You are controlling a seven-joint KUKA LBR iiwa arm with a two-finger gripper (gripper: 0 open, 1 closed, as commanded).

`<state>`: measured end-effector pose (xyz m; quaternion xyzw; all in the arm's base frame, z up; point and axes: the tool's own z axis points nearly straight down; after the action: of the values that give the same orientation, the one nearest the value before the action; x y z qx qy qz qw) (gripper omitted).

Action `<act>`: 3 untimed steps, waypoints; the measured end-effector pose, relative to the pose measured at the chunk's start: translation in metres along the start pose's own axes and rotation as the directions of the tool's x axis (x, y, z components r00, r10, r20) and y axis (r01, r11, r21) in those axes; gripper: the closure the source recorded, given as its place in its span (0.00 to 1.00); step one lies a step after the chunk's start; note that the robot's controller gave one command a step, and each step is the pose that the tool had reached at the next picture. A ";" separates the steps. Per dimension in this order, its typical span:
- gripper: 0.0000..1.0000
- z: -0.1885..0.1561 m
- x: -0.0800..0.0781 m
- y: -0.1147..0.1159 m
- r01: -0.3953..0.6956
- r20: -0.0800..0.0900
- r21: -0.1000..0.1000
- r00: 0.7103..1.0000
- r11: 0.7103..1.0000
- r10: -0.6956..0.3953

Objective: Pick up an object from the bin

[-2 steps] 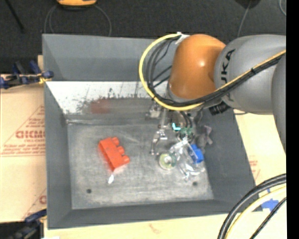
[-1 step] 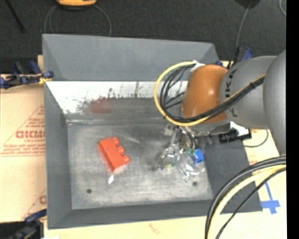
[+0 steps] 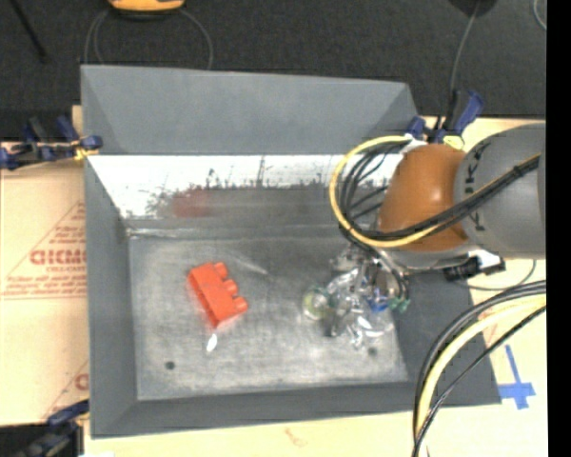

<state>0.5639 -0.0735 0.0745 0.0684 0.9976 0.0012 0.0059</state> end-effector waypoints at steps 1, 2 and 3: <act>1.00 -0.003 -0.002 0.001 0.001 0.007 0.000 1.000 1.000 -0.001; 1.00 -0.121 -0.010 0.009 -0.099 0.001 0.002 0.995 0.995 0.099; 1.00 -0.133 0.055 -0.021 0.380 -0.010 0.000 0.925 0.925 -0.380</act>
Offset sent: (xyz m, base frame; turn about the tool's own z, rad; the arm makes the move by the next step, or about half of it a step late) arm 0.0000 0.0000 0.0000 0.0000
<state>0.5049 -0.0866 0.2073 -0.1263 0.9920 -0.0006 0.0008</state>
